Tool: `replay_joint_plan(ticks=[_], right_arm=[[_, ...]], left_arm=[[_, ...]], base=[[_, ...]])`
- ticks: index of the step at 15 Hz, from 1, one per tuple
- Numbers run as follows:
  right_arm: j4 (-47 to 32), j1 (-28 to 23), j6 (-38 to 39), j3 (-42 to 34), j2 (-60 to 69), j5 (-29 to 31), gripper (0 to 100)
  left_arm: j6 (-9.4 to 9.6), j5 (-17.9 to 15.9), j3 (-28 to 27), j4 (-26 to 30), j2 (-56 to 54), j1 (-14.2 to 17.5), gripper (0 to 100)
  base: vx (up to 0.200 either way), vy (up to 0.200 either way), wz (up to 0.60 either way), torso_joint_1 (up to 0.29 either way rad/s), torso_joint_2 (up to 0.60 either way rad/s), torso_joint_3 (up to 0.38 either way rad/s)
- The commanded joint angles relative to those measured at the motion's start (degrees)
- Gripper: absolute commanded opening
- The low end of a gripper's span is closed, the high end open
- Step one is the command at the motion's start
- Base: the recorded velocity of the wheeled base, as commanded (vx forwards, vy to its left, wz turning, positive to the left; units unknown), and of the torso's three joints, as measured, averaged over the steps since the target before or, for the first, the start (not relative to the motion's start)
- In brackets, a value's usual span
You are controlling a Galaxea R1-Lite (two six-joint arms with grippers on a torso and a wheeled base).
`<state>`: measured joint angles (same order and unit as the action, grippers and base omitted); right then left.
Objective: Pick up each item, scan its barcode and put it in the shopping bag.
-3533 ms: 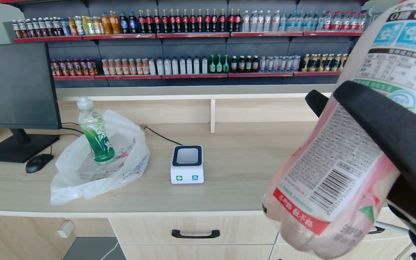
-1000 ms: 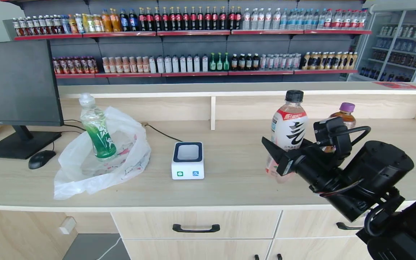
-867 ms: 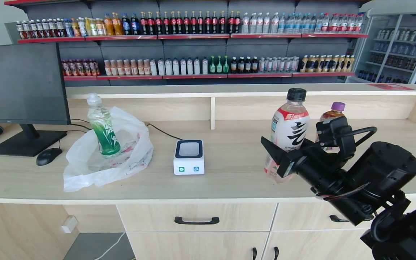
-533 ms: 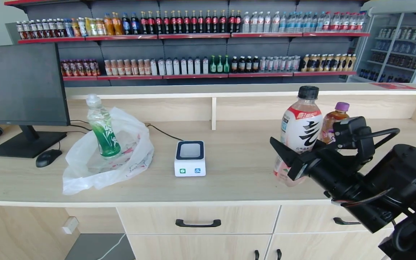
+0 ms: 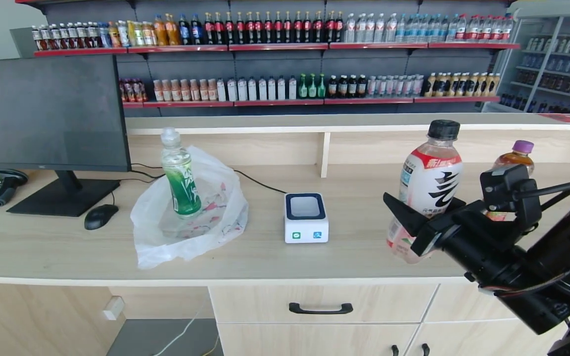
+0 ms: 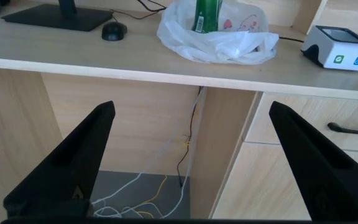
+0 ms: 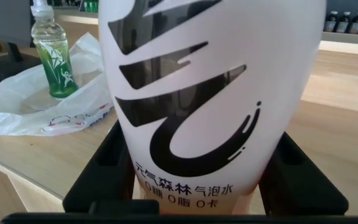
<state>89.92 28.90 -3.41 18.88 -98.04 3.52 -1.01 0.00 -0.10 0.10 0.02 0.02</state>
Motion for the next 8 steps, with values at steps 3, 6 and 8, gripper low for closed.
replay_joint_plan(ticks=[3, 6, 8], right_arm=[[0.08, 0.10, -0.01, -0.95, 1.88, -0.01, 0], [0.08, 0.10, -0.01, -3.06, 4.08, -0.01, 0], [0.08, 0.19, -0.01, -5.26, 5.14, -0.01, 0]], left_arm=[[0.05, 0.00, 0.01, 0.08, -0.02, -0.02, 100], [0.05, 0.00, 0.01, 0.08, -0.02, -0.02, 100], [0.13, 0.00, 0.01, -0.10, -0.02, -0.02, 100]], base=[[0.000, 0.200, 0.00, 0.002, 0.00, 0.001], [0.000, 0.200, 0.00, 0.001, 0.00, 0.002], [0.000, 0.200, 0.00, 0.000, 0.00, 0.002]])
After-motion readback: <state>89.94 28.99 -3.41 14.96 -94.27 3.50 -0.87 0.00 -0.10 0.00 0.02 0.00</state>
